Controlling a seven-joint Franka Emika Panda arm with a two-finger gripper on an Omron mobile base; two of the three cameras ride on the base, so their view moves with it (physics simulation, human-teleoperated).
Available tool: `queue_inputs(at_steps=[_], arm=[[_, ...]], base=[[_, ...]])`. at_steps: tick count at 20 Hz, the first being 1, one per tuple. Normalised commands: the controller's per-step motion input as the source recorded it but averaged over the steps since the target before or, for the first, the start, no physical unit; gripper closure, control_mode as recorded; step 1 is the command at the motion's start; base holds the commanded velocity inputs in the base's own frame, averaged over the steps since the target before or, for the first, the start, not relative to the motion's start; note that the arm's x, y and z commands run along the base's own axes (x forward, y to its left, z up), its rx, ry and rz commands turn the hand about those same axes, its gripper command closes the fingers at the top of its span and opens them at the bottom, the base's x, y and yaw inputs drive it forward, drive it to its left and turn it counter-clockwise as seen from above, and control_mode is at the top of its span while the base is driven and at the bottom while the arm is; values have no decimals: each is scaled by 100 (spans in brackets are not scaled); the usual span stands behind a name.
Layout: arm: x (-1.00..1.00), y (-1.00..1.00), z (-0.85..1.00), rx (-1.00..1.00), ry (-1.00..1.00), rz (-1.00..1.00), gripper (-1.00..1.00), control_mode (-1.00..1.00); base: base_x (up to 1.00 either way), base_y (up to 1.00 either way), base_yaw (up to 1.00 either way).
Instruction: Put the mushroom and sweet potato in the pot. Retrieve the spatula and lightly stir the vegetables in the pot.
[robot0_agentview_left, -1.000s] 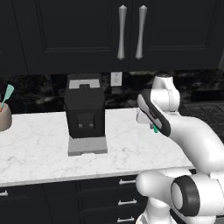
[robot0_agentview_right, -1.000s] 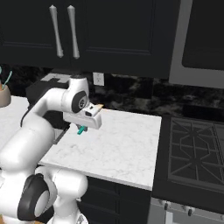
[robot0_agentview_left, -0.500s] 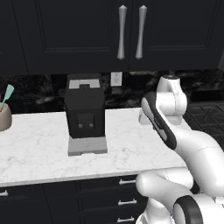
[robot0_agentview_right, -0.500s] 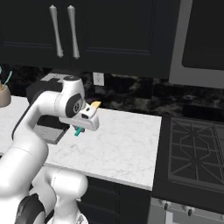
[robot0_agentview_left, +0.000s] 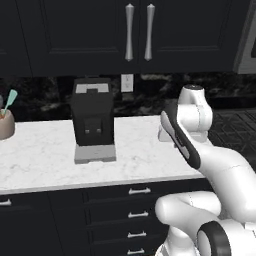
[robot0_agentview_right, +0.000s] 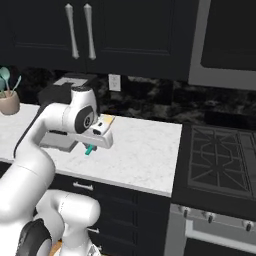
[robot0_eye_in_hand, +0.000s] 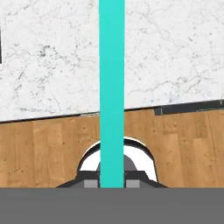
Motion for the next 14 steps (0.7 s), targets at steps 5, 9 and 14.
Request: queue_inputs(at_steps=[5,9,14], arm=[[0,0,0,0,0,0,100,100],[0,0,0,0,0,0,100,100],[0,0,0,0,0,0,100,100]], base=[[-35,-62,0],[0,-65,0],[0,-76,0]])
